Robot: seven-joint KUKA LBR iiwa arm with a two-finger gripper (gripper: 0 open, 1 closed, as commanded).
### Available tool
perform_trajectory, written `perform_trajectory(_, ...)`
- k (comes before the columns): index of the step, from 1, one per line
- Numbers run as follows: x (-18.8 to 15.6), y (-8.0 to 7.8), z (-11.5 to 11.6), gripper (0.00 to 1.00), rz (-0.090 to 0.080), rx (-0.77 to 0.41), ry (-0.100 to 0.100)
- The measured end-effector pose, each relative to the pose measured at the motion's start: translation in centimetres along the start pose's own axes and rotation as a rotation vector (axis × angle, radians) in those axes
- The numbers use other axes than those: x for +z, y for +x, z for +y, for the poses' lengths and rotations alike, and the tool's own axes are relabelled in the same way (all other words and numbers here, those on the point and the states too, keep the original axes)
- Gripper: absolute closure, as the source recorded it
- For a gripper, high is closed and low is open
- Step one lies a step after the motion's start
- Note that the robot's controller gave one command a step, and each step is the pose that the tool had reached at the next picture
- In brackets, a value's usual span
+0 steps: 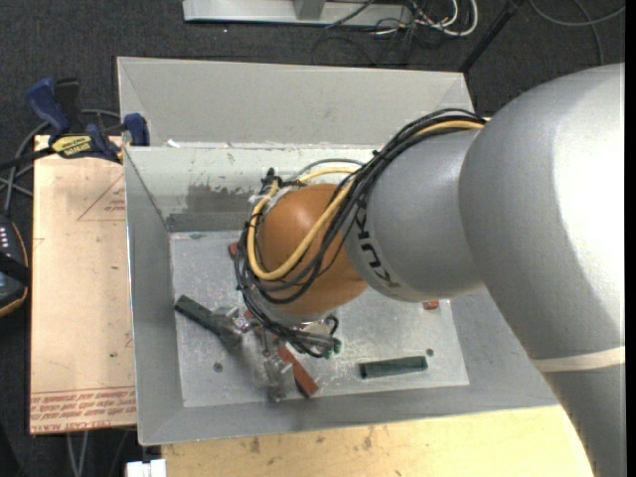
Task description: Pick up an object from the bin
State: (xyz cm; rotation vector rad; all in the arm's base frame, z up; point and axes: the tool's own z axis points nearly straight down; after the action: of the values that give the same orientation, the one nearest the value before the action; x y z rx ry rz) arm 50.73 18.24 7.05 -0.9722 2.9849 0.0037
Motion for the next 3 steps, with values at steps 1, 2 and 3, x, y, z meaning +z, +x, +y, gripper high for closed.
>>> perform_trajectory(1, -2.9, -4.0, -6.0, 0.00, -0.005, 0.141, 0.004)
perform_trajectory(2, 0.2, -11.2, -1.1, 0.00, -0.003, 0.010, 0.000)
perform_trajectory(3, 0.0, -11.1, -1.3, 1.00, -0.001, 0.015, 0.000)
